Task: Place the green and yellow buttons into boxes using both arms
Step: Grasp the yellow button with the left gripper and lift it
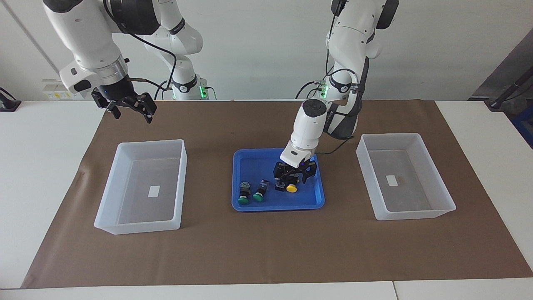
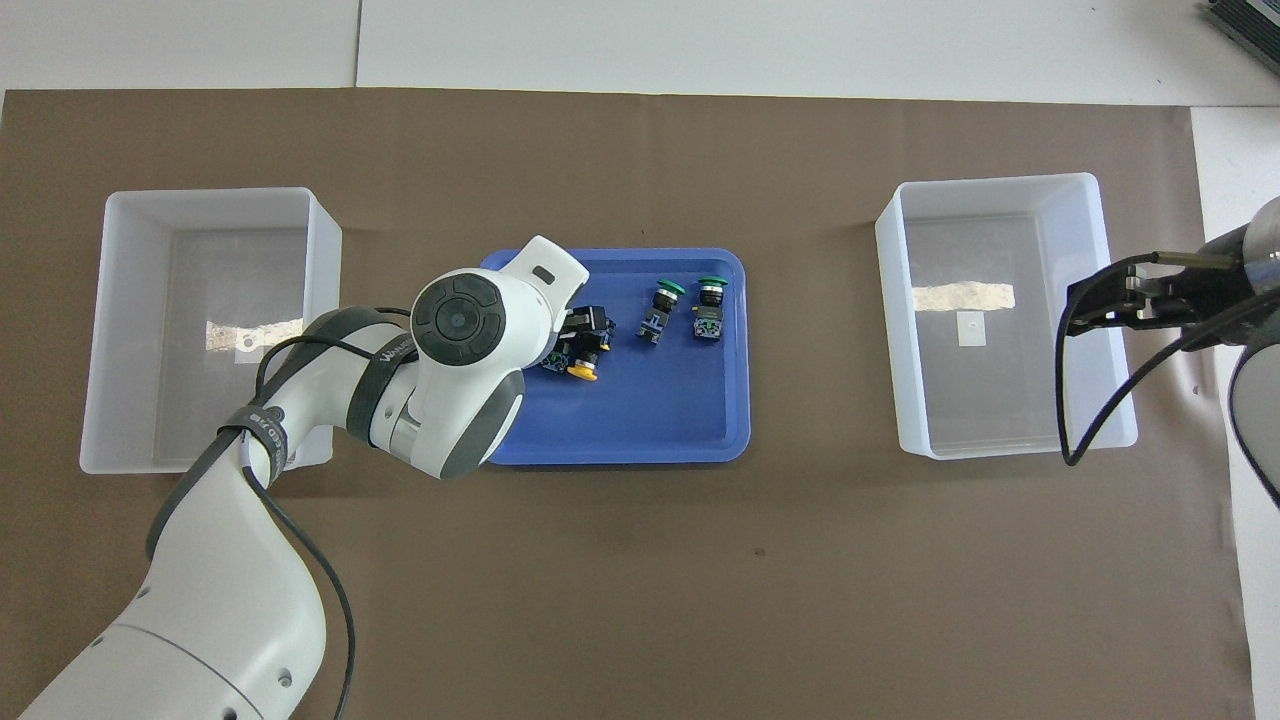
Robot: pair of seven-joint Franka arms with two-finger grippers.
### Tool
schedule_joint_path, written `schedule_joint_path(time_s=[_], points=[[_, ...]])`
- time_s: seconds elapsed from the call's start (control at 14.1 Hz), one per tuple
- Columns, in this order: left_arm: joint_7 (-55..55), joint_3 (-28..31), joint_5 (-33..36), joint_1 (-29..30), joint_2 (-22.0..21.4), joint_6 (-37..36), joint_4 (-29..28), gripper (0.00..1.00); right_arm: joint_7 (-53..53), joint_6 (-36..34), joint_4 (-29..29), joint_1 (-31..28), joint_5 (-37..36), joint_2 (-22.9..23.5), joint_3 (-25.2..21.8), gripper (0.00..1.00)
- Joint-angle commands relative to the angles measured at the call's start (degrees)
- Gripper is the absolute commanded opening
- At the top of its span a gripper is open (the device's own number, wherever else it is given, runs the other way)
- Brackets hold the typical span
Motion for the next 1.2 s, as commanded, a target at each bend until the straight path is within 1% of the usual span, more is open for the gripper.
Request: schedule_joint_path(time_s=[0.0, 0.28, 0.42, 0.57, 0.64, 0.71, 0.78, 0.92, 1.13], points=[[-1.91, 1.05, 3.07, -1.06, -0.13, -4.98, 0.47, 1.0, -1.51, -0.08, -0.16, -0.6, 1.62, -0.32, 0.33, 1.0], [-3.23, 0.97, 8.77, -1.15, -0.48, -10.96, 2.92, 1.0, -1.51, -0.08, -0.07, -0.6, 1.62, -0.32, 0.33, 1.0], [-3.58, 0.7, 9.05, -1.24, -1.7, -13.08, 3.55, 1.0, -1.51, -0.08, -0.16, -0.6, 1.62, -0.32, 0.33, 1.0], [-5.85, 0.44, 8.96, -1.32, -3.03, -13.0, 3.37, 1.0, -1.51, -0.08, -0.07, -0.6, 1.62, -0.32, 0.33, 1.0], [-8.22, 0.44, 8.96, -1.32, -2.94, -11.26, 2.85, 1.0, -1.51, -0.08, -0.07, -0.6, 1.62, -0.32, 0.33, 1.0], [-9.89, 0.44, 8.96, -1.32, -2.94, -8.02, 1.8, 1.0, -1.51, -0.08, -0.16, -0.6, 1.62, -0.32, 0.33, 1.0], [-10.35, 0.44, 8.87, -1.32, -2.85, -5.03, 0.48, 1.0, -1.51, -0.08, -0.16, -0.6, 1.62, -0.32, 0.33, 1.0], [-10.35, 0.44, 8.87, -0.98, -2.07, -1.5, -0.84, 1.0, -1.6, -0.08, -0.07, -0.6, 1.62, -0.32, 0.33, 1.0], [-10.26, 0.44, 8.87, -0.97, -1.89, 0.0, -2.34, 1.0, -1.51, -0.08, -0.16, -0.6, 1.62, -0.32, 0.33, 1.0]])
